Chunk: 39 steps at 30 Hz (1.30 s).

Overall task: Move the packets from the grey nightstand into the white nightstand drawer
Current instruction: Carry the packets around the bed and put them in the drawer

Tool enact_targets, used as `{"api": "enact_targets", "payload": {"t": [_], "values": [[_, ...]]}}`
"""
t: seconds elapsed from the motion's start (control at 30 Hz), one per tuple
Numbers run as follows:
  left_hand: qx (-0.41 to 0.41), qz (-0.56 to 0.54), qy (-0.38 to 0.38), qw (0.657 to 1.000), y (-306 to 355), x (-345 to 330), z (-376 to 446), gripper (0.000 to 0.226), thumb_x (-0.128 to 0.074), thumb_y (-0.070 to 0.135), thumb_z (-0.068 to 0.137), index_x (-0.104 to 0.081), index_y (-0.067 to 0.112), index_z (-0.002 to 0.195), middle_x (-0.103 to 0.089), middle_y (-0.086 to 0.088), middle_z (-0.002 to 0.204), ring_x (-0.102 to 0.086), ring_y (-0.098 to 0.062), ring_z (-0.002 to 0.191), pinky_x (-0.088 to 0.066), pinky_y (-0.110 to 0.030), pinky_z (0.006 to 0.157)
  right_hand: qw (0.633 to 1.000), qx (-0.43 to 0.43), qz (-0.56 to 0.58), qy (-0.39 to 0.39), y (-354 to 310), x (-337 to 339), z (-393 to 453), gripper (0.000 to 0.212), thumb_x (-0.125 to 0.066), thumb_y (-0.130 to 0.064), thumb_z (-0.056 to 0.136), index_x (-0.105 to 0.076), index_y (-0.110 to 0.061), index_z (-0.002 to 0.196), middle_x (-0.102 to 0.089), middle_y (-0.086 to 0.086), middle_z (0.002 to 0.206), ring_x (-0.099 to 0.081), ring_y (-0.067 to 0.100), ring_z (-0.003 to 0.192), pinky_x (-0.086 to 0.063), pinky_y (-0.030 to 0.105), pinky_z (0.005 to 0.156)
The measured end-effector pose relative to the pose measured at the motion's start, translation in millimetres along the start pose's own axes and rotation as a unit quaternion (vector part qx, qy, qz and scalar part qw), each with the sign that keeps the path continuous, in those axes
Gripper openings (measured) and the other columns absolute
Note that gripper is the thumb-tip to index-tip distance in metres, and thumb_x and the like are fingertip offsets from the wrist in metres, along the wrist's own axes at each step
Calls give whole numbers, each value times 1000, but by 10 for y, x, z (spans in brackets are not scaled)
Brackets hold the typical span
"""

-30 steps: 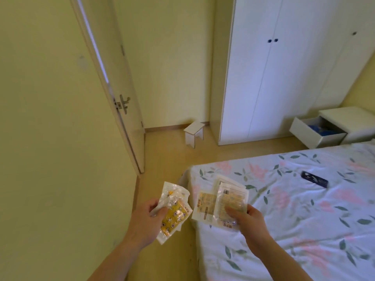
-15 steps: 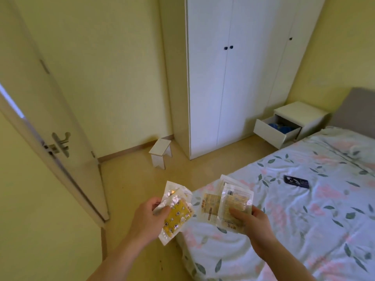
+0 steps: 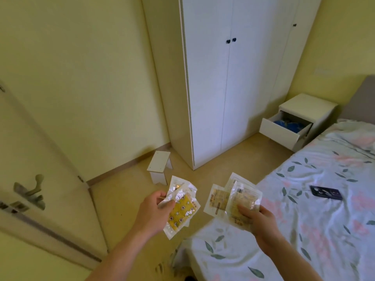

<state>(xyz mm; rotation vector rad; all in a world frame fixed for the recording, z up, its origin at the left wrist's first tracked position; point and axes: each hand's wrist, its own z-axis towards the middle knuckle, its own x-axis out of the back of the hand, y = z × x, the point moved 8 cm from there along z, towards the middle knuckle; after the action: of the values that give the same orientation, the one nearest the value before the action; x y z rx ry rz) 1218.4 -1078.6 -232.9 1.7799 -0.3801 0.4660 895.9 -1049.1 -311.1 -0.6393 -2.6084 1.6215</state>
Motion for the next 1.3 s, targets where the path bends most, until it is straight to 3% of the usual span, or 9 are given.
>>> {"api": "enact_targets", "payload": {"t": [0.27, 0.43, 0.53, 0.7, 0.77, 0.9, 1.03, 1.2, 1.3], "values": [[14, -11, 47, 999, -12, 954, 1432, 1, -70, 28, 95, -71, 29, 95, -78, 9, 85, -73, -7, 71, -55, -27, 62, 999, -37, -2, -24, -294, -1355, 1166, 30, -73, -1, 88, -67, -3, 118, -79, 14, 105, -76, 34, 97, -60, 50, 88], [20, -25, 26, 999, -51, 1177, 2305, 3, -69, 27, 96, -71, 28, 95, -78, 8, 87, -74, -7, 74, -54, -25, 63, 999, -26, -15, -30, -595, -1977, 1751, 29, -73, -2, 89, -68, -3, 117, -79, 14, 105, -76, 33, 98, -58, 53, 94], [5, -25, 7, 1000, -37, 1295, 2847, 4, -69, 26, 96, -72, 28, 98, -78, 8, 90, -74, -5, 75, -52, -21, 62, 1000, -23, -6, -2, -671, -2231, 2068, 28, -73, -3, 90, -67, -4, 117, -79, 13, 105, -77, 31, 96, -60, 49, 88], [-7, 5, -39, 999, 12, 1408, 3765, 7, -68, 33, 93, -72, 28, 90, -77, 8, 85, -73, -13, 74, -55, -34, 67, 997, -23, 29, 61, -641, -2584, 2506, 32, -74, -4, 88, -66, -2, 119, -79, 13, 103, -77, 32, 94, -60, 51, 88], [-18, 19, -68, 997, 69, 1323, 4090, 9, -68, 32, 93, -72, 26, 88, -76, 3, 83, -69, -15, 69, -50, -32, 62, 996, -21, 48, 78, -651, -2660, 2595, 30, -74, -4, 89, -66, -2, 117, -79, 13, 102, -77, 31, 94, -60, 48, 85], [-44, 49, -137, 988, 366, 902, 4565, 8, -68, 33, 93, -71, 26, 89, -75, 4, 84, -69, -12, 73, -48, -28, 61, 986, -11, 81, 143, -739, -2478, 2703, 29, -75, -7, 89, -67, -5, 118, -79, 11, 104, -77, 29, 95, -61, 44, 81], [-74, 69, -199, 975, 746, 326, 4981, 12, -70, 31, 94, -71, 24, 84, -76, 2, 82, -71, -19, 74, -49, -30, 63, 968, 0, 127, 217, -911, -2014, 2875, 25, -72, -4, 91, -68, -3, 115, -79, 13, 102, -78, 29, 92, -62, 39, 74], [-109, 88, -252, 958, 1325, -442, 5509, 18, -68, 34, 96, -69, 21, 84, -72, 2, 76, -60, -6, 62, -43, -25, 59, 947, 3, 168, 275, -1125, -1402, 3340, 23, -70, -2, 91, -68, -2, 114, -79, 15, 100, -78, 30, 88, -59, 41, 75], [-110, 94, -276, 950, 1692, -990, 5849, 16, -68, 32, 96, -70, 20, 86, -74, 1, 81, -68, -17, 72, -49, -30, 64, 937, -7, 198, 289, -1266, -1047, 3713, 27, -70, -1, 91, -67, -1, 118, -78, 17, 104, -77, 34, 94, -59, 43, 79]]}}
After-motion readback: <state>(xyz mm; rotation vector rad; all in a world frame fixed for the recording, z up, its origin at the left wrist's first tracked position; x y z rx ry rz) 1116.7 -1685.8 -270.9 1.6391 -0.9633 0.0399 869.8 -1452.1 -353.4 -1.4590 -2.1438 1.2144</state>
